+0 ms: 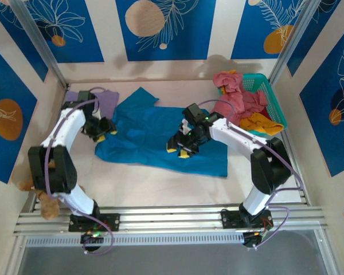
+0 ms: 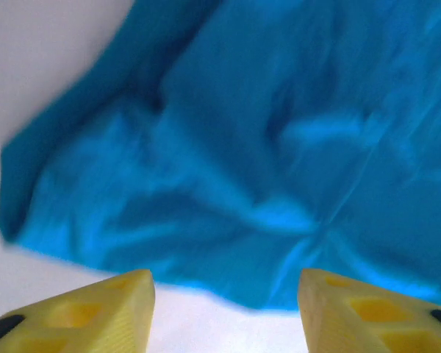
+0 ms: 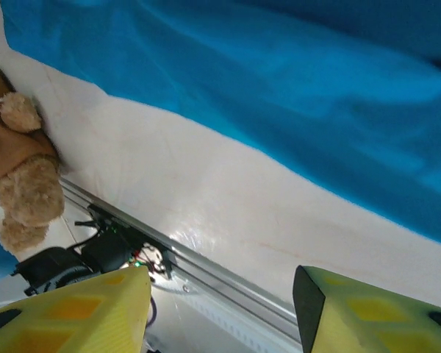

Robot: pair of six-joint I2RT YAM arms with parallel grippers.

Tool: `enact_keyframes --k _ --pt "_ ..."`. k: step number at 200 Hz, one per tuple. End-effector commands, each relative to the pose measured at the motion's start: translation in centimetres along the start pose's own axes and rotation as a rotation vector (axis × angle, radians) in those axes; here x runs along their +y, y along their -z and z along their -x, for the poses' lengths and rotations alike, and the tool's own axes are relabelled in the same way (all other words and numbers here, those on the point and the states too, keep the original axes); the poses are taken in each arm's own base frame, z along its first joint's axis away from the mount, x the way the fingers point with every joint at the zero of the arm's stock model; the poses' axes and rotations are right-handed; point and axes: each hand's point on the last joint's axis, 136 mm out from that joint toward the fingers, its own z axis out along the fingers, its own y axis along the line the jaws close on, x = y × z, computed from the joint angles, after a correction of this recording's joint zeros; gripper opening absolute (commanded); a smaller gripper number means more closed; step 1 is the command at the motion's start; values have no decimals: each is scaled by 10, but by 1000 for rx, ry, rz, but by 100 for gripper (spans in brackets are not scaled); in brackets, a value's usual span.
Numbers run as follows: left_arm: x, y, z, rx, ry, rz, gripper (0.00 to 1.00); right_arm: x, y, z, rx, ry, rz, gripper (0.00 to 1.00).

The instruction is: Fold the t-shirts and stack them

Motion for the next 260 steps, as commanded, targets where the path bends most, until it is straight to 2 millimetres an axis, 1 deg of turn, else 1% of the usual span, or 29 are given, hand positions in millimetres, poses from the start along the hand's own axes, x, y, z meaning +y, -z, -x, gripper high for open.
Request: enact_keyframes --k 1,11,26,42,58,76,100,119,131,139,163,183,211,223,245,260 --pt "-11 -4 29 -3 -117 42 48 -8 -11 4 47 -13 -25 55" --pt "-16 -8 44 -8 -153 56 48 -9 -11 8 48 -22 -25 55" --pt "-19 -25 59 16 -187 73 48 -10 -12 11 52 -36 -19 55" --pt "-24 -41 70 38 -223 70 48 -14 -11 14 54 -53 -22 55" --pt "-30 -54 75 59 -261 61 48 -17 -10 17 55 -66 -26 55" --pt "-35 -66 77 80 -281 55 47 -20 -10 20 56 -80 -30 55" --pt "-31 -80 78 100 -287 73 46 -22 -9 23 62 -96 -32 55" --pt "-32 -88 79 108 -286 68 39 -23 -10 25 68 -100 -32 55" --pt "-33 -92 77 117 -282 61 32 -23 -10 26 71 -100 -35 55" --pt "-33 -94 77 120 -283 64 30 -23 -10 27 74 -102 -34 55" --pt "-28 -97 76 123 -292 101 31 -23 -10 29 74 -109 -36 54" --pt "-27 -99 77 119 -294 110 38 -23 -9 30 70 -115 -26 54" --pt "-26 -104 79 108 -316 136 38 -23 -10 30 76 -120 -17 54" --pt "-25 -108 79 116 -314 134 36 -23 -10 28 79 -120 -17 54" --pt "-25 -113 77 128 -314 132 28 -25 -8 27 77 -124 -19 54" --pt "-25 -113 77 126 -315 134 17 -26 -6 27 72 -126 -19 54"
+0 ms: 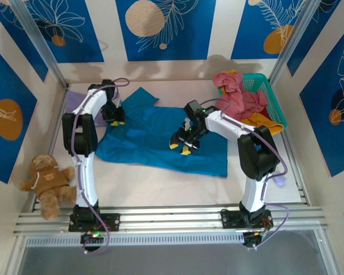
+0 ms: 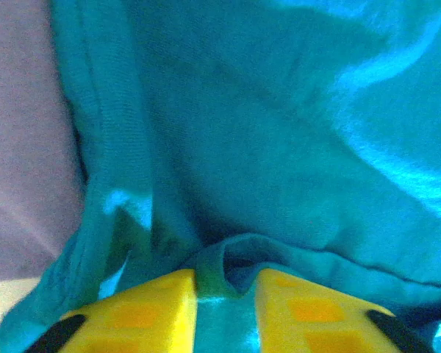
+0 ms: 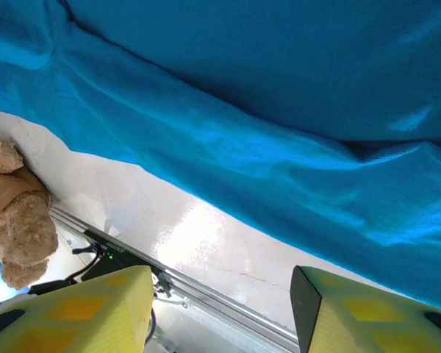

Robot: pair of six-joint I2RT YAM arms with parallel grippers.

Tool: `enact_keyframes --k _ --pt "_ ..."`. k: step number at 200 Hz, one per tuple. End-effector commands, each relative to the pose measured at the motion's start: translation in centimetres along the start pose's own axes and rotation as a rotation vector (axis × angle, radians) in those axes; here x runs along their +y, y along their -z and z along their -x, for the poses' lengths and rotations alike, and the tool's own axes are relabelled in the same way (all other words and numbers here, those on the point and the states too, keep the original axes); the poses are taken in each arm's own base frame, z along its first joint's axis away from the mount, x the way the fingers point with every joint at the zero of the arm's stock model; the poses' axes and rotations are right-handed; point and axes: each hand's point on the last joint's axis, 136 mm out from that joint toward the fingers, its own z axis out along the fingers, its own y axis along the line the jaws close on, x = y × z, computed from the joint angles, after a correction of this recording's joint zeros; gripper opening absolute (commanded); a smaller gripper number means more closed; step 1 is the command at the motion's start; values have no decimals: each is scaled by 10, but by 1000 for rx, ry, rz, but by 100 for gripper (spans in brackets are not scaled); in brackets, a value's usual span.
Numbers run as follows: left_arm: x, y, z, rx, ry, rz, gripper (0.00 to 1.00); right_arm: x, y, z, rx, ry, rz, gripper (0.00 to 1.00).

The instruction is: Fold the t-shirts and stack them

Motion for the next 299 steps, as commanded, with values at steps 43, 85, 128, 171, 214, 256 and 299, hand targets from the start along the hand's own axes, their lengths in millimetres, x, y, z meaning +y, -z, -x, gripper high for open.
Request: enact_keyframes --k 43,85,128,171,214,256,299 --pt "-10 16 10 -56 -44 5 0 1 7 -5 19 -10 25 54" --pt "-20 30 17 -106 -52 -16 0 -1 7 -7 20 -11 24 54" --pt "-24 35 24 -140 -58 -10 0 -2 7 -8 23 -13 23 54" --pt "-21 35 30 -174 -52 21 0 -4 8 -8 19 -18 25 54" --pt "-22 29 31 -163 -51 13 0 -4 10 -9 13 -20 28 54" --pt "-22 57 25 -204 -47 25 39 -10 6 -11 17 -29 27 54" --pt "-26 91 -11 -241 1 -14 57 -23 -3 -14 21 -38 0 54"
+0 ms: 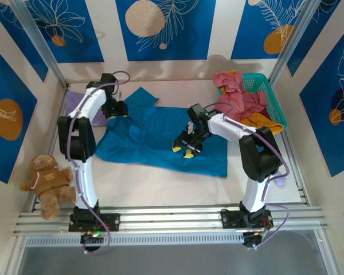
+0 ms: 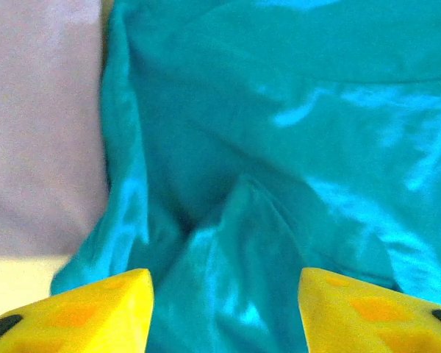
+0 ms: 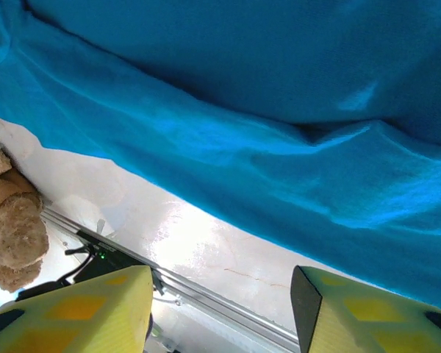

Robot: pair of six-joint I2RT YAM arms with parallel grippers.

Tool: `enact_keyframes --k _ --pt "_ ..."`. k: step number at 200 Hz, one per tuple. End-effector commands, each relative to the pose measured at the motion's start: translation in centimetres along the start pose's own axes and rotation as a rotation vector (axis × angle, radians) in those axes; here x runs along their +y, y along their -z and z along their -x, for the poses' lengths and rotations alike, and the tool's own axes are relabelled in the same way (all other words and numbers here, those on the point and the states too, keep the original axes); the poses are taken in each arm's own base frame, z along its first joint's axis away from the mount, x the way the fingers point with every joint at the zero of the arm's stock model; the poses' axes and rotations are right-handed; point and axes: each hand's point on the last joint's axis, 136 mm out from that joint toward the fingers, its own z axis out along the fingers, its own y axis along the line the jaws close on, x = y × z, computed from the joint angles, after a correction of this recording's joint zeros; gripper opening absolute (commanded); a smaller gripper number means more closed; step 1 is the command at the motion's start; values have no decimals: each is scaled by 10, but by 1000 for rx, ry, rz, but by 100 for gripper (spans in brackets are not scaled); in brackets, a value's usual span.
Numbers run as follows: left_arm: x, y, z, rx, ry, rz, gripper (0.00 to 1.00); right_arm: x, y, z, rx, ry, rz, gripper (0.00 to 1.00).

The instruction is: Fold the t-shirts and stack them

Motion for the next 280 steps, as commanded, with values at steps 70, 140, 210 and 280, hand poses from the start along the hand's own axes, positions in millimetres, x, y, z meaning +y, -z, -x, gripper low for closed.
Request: enact_keyframes --k 70,140,210,280 --pt "-5 -10 -131 62 176 -69 62 -20 -23 -3 48 16 -43 55" --pt "14 -41 -181 139 223 -2 68 -51 -40 -17 119 -46 -103 54" --pt "21 -21 -247 211 294 80 70 -78 -33 -61 173 -81 -142 54" --pt "11 17 -283 171 327 124 70 -75 -9 -95 150 -34 -147 55"
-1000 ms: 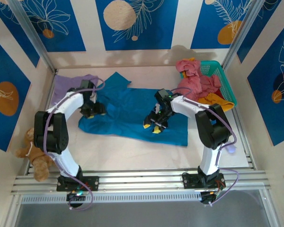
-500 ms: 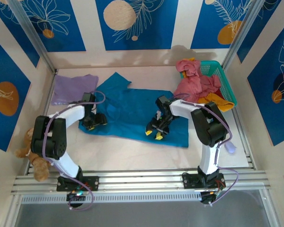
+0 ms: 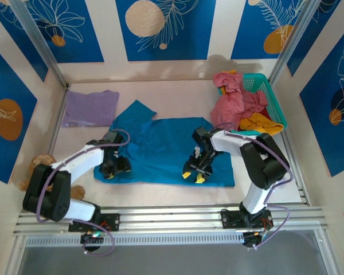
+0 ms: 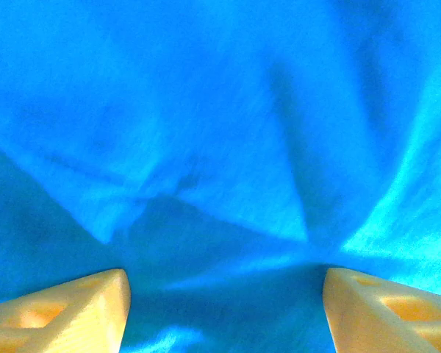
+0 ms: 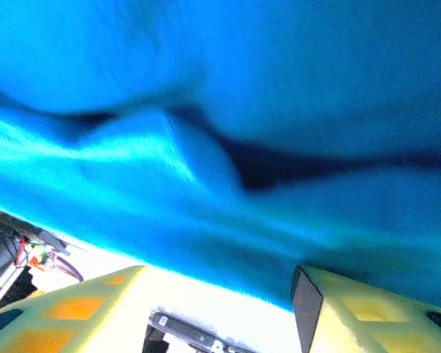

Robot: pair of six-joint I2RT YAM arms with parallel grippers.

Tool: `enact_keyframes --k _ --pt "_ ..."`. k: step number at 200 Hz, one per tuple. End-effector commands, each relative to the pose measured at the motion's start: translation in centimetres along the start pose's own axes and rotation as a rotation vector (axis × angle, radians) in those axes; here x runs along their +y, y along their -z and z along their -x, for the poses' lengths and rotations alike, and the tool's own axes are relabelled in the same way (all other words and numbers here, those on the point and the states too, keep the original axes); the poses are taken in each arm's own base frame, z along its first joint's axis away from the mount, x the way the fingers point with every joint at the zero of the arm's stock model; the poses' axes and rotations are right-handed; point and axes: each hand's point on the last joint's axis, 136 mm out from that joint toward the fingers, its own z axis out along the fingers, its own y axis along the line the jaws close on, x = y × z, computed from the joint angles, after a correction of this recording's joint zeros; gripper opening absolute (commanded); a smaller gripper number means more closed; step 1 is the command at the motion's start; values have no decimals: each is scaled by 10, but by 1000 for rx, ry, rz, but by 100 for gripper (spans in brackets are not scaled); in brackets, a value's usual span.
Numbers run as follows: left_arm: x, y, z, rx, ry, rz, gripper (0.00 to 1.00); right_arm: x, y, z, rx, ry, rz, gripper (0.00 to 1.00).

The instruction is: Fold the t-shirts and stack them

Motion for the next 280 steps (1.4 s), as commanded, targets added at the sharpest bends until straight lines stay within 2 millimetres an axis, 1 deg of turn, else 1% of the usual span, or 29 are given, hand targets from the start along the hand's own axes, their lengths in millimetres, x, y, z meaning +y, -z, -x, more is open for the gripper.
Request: enact_keyframes --k 1,9,23,42,56,67,93,109,119,120,122,125,131,141,153,163,179,206,229,251,267,280 --pt "8 18 -8 -12 40 44 70 6 19 -17 -28 32 14 55" --pt "3 30 -1 -37 29 31 70 13 30 -18 -55 51 32 55" --pt "-9 57 17 -95 1 10 70 24 52 -17 -100 76 54 55" --pt "-30 90 45 -159 -52 -10 70 32 81 -5 -171 92 53 55" --pt "-47 105 70 -184 -99 -14 70 31 100 12 -221 86 40 55" --pt "-61 105 92 -187 -132 -7 69 28 114 27 -260 80 27 55" --pt "-93 95 152 -206 -207 3 62 28 141 56 -322 75 28 53" --pt "-117 89 191 -241 -266 -2 56 29 151 69 -338 74 29 53" --pt "-128 82 215 -257 -312 11 55 29 157 75 -346 73 26 53" --pt "-128 80 216 -250 -316 16 56 29 157 76 -347 74 26 53" --pt "-131 83 221 -262 -322 14 55 29 158 77 -348 73 25 53" --pt "-131 76 225 -250 -332 27 55 28 159 79 -349 72 23 53" --pt "-137 74 240 -256 -344 29 54 28 162 83 -351 70 19 53" --pt "-141 66 258 -248 -354 38 53 26 166 87 -356 64 15 53" --pt "-145 53 277 -237 -358 35 50 24 169 93 -360 57 11 52" --pt "-149 48 293 -252 -355 19 48 23 172 97 -362 51 10 52" --pt "-151 37 316 -278 -346 2 47 21 175 102 -361 40 10 52" --pt "-158 21 345 -339 -346 -58 46 22 177 108 -347 27 30 52" --pt "-166 13 361 -398 -388 -78 46 22 177 114 -333 11 46 52" --pt "-169 3 371 -433 -426 -68 48 24 176 115 -319 1 75 52" --pt "-168 -9 373 -429 -440 -55 48 25 177 115 -317 -6 86 51" --pt "-168 -12 374 -418 -432 -63 48 26 179 114 -322 -11 93 51"
